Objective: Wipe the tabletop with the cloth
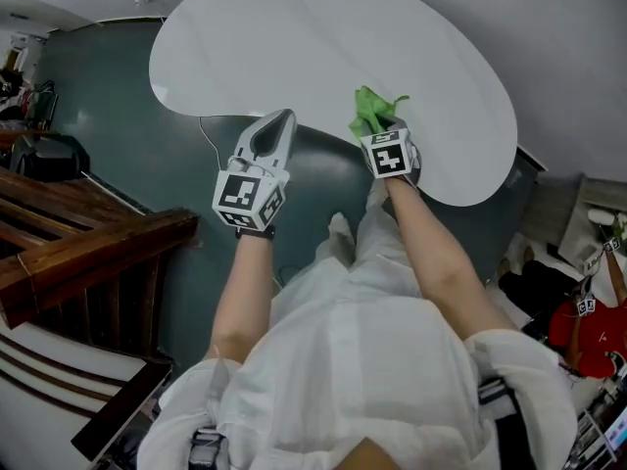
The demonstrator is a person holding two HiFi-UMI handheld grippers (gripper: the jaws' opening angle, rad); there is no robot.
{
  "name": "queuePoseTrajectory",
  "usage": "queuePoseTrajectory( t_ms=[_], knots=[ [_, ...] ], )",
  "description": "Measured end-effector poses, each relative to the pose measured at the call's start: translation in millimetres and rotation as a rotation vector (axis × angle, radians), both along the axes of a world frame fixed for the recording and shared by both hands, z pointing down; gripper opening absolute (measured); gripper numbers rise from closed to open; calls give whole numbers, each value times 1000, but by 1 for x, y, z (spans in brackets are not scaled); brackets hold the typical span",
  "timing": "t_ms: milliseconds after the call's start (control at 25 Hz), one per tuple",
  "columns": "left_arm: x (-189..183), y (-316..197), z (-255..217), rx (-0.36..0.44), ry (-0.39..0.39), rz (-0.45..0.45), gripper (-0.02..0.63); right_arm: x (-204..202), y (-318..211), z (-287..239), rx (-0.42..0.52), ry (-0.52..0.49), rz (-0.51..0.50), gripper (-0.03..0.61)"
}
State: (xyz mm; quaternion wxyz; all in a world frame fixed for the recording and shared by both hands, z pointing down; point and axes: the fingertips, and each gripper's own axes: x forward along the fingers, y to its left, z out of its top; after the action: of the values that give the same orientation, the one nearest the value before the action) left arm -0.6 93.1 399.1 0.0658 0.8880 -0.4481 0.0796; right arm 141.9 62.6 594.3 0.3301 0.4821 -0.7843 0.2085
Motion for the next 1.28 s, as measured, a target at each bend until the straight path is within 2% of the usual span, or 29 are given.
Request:
queuePoseTrajectory(
  t_ms=[160,320,880,1280],
  knots=[
    [26,-8,6,-19,-3,47,17,12,3,10,-10,40,-19,97],
    [49,-16,15,-37,2,88,17,47,15,15,-6,67,11,97],
    [121,-43,24,-53,18,214,17,237,92,27,-61,141,325,97],
    [143,-60,26,-68,18,240,17,347,117,29,-115,230,509,97]
  ],
)
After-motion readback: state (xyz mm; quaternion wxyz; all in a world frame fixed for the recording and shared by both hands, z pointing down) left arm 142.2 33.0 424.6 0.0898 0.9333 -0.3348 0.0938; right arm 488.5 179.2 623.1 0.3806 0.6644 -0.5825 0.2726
